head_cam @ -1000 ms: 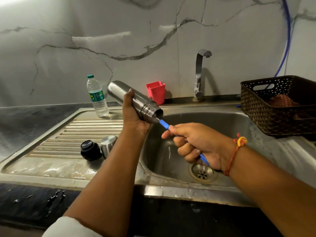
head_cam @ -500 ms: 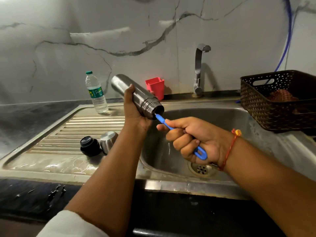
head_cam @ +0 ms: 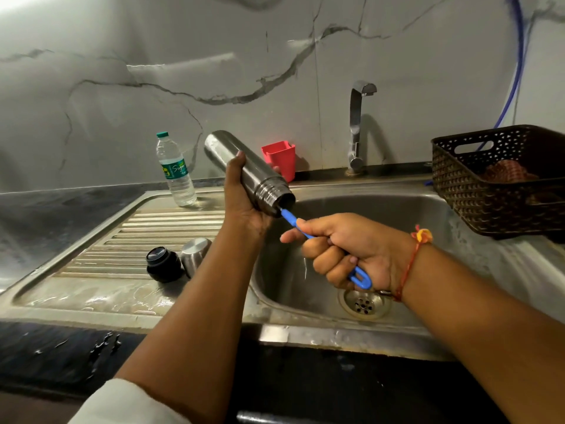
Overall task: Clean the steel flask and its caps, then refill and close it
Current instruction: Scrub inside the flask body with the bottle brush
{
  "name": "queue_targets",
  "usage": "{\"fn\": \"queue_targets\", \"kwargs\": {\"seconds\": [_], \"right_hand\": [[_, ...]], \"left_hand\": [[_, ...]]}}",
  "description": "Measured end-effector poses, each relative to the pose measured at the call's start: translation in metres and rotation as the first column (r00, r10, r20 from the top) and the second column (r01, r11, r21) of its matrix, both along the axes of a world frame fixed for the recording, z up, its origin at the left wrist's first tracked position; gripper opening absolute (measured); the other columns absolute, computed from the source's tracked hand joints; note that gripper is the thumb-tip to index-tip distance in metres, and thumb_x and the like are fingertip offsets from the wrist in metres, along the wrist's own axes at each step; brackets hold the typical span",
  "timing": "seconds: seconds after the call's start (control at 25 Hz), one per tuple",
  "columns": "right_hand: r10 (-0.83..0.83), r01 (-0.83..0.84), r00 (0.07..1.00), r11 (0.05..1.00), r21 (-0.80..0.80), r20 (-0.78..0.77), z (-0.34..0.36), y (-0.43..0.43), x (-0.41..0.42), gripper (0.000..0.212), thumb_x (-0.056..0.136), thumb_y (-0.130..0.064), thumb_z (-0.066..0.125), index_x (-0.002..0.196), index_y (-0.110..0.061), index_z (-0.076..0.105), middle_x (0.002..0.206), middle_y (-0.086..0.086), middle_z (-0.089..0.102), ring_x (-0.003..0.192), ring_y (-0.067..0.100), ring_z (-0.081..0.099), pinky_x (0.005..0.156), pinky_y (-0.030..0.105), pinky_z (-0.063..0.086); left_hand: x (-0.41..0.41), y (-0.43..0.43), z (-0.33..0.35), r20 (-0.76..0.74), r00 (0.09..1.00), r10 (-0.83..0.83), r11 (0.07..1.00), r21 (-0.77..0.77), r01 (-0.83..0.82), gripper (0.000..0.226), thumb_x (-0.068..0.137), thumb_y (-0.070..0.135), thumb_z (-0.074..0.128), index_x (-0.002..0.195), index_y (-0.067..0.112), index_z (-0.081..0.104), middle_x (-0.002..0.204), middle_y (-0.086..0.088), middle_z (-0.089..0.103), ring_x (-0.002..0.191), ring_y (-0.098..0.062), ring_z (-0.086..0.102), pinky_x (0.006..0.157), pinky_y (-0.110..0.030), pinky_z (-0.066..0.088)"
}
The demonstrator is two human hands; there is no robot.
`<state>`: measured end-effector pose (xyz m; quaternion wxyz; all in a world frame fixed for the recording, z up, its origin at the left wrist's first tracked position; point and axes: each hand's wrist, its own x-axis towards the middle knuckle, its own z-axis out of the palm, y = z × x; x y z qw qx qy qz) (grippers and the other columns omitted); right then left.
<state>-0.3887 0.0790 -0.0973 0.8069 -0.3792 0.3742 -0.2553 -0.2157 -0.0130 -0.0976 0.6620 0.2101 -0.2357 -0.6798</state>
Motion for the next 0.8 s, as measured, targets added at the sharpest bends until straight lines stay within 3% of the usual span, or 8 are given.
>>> {"fn": "queue_targets", "kwargs": {"seconds": [0.08,0.2,0.28,0.36,0.48,0.6,0.72,0.8], "right_hand": [[-0.145,0.085,0.960,0.966,-0.246,-0.239,-0.003,-0.002,0.003,0.031,0.104,-0.034,0.040,0.104,-0.012,0.063,0.056,-0.008,0.032,0.039,0.002,0.023,0.033,0.015,0.019],[-0.447,-0.086,0.691,0.730,-0.678,-0.568,-0.005,0.000,0.001,0.032,0.104,-0.032,0.042,0.093,-0.017,0.067,0.057,-0.005,0.045,0.039,0.005,0.036,0.040,0.021,0.027],[-0.556,-0.269,0.529,0.607,-0.748,-0.641,-0.005,-0.003,0.002,0.029,0.103,-0.030,0.043,0.091,-0.019,0.067,0.063,-0.004,0.052,0.051,0.007,0.047,0.048,0.024,0.032],[-0.580,-0.311,0.488,0.583,-0.750,-0.653,-0.006,-0.004,0.003,0.028,0.103,-0.030,0.043,0.092,-0.019,0.066,0.067,-0.003,0.054,0.056,0.009,0.050,0.051,0.026,0.033],[-0.514,-0.134,0.650,0.647,-0.751,-0.559,-0.006,-0.002,-0.003,0.030,0.103,-0.030,0.043,0.092,-0.018,0.068,0.056,-0.006,0.046,0.041,0.005,0.040,0.042,0.020,0.029],[-0.257,0.108,0.929,0.878,-0.467,-0.268,0.001,0.003,-0.010,0.032,0.104,-0.033,0.042,0.105,-0.012,0.065,0.056,-0.006,0.032,0.041,0.005,0.022,0.036,0.019,0.017],[-0.067,0.049,0.995,0.975,-0.216,-0.079,0.004,0.007,-0.011,0.030,0.104,-0.034,0.043,0.108,-0.011,0.062,0.057,-0.008,0.027,0.042,0.003,0.019,0.033,0.015,0.016],[-0.117,0.047,0.970,0.951,-0.305,-0.215,-0.004,0.001,-0.004,0.031,0.104,-0.035,0.042,0.104,-0.012,0.063,0.057,-0.007,0.030,0.042,0.004,0.020,0.035,0.016,0.016]], "left_hand": [[-0.004,0.000,0.000,0.060,0.998,0.025,0.998,0.055,-0.028,0.062,0.085,0.042,0.074,0.128,0.004,0.052,0.088,-0.013,0.069,0.076,-0.026,0.071,0.075,-0.039,0.062],[0.002,-0.006,0.005,0.183,0.979,0.086,0.979,0.166,-0.117,0.063,0.081,0.044,0.080,0.124,0.007,0.052,0.101,-0.014,0.069,0.080,-0.028,0.073,0.072,-0.043,0.062],[0.004,-0.009,0.005,0.221,0.968,0.117,0.963,0.213,-0.165,0.062,0.082,0.047,0.080,0.123,0.008,0.053,0.100,-0.012,0.070,0.079,-0.028,0.073,0.066,-0.044,0.062],[0.005,-0.010,0.005,0.229,0.967,0.111,0.963,0.215,-0.161,0.062,0.088,0.051,0.073,0.128,0.008,0.052,0.109,-0.014,0.071,0.089,-0.030,0.074,0.070,-0.047,0.062],[0.007,-0.009,0.006,0.153,0.987,0.058,0.986,0.147,-0.080,0.059,0.094,0.046,0.059,0.136,0.006,0.050,0.126,-0.020,0.067,0.107,-0.035,0.071,0.085,-0.053,0.059],[0.007,-0.008,0.003,-0.028,0.999,-0.018,0.999,0.035,0.019,0.076,0.085,0.045,0.075,0.143,0.004,0.047,0.125,-0.020,0.066,0.109,-0.036,0.070,0.086,-0.052,0.059],[0.007,-0.007,-0.001,-0.111,0.987,-0.116,0.992,-0.068,0.109,0.091,0.077,0.050,0.080,0.147,0.005,0.042,0.124,-0.019,0.064,0.112,-0.033,0.067,0.094,-0.052,0.056],[0.000,-0.002,-0.002,-0.047,0.996,-0.078,0.996,-0.035,0.076,0.086,0.075,0.045,0.082,0.143,0.006,0.046,0.109,-0.016,0.068,0.095,-0.029,0.071,0.083,-0.046,0.062]]}}
